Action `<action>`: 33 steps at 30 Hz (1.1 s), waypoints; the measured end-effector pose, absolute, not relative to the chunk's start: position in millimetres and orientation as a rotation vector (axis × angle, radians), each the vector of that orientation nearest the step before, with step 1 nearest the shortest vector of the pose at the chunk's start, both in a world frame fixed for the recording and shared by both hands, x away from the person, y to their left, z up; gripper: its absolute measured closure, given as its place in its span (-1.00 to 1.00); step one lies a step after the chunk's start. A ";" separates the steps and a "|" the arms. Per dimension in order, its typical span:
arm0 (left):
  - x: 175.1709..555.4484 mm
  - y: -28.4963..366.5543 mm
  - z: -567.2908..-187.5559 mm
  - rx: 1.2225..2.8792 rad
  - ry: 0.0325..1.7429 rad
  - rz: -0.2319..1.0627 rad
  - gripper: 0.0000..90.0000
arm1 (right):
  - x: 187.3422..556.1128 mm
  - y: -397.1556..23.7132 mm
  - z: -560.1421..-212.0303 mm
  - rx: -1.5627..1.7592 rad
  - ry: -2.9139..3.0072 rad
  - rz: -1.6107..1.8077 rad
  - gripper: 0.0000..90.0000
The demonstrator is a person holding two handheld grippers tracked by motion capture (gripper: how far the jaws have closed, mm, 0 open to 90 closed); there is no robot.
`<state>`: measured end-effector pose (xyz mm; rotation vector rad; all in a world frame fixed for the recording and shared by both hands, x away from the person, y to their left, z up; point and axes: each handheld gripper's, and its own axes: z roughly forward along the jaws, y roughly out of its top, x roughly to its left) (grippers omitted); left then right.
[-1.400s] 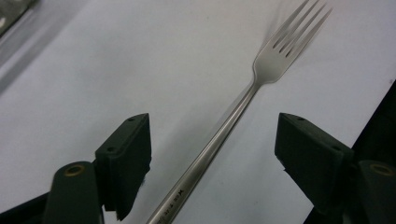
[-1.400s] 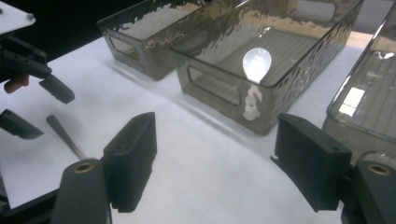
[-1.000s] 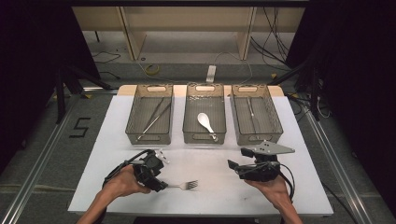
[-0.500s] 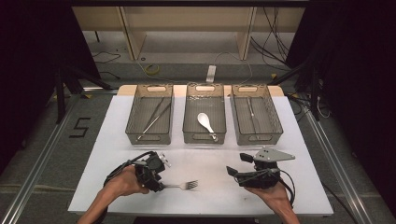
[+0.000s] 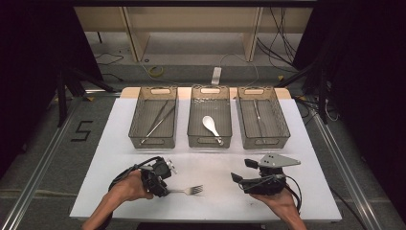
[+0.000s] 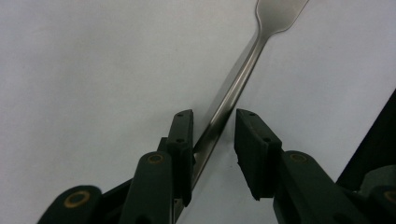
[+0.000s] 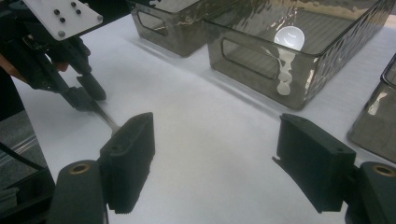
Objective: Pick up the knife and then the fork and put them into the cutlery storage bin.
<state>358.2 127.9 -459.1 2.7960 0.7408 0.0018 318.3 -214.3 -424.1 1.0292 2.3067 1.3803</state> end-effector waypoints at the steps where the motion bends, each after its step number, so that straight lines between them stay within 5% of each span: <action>1: 358.6 127.9 -459.7 2.802 0.740 0.005 0.48 | 318.3 -214.2 -424.1 1.030 2.308 1.381 -0.36; 33: 357.1 126.8 -462.1 2.835 0.662 0.035 0.70 | 318.5 -213.0 -424.2 1.032 2.315 1.370 -0.36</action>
